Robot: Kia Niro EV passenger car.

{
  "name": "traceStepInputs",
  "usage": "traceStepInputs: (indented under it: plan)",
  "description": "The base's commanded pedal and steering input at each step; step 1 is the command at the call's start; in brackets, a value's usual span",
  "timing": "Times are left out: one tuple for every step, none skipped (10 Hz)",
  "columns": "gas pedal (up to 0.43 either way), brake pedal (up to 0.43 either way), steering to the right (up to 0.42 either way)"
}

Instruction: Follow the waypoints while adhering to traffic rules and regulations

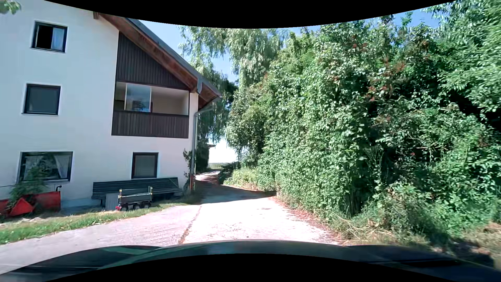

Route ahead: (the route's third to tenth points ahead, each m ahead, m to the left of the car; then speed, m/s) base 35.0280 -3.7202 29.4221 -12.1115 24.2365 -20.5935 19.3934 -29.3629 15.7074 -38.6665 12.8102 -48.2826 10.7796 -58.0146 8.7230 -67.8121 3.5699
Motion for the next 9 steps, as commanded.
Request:
traceStepInputs:
  plan:
    - [0.110, 0.000, -0.023]
    - [0.098, 0.000, -0.030]
    - [0.098, 0.000, -0.036]
    - [0.087, 0.000, -0.036]
    - [0.047, 0.000, -0.032]
    - [0.020, 0.000, -0.030]
    - [0.020, 0.000, -0.031]
    - [0.020, 0.000, -0.037]
    - [0.020, 0.000, -0.042]
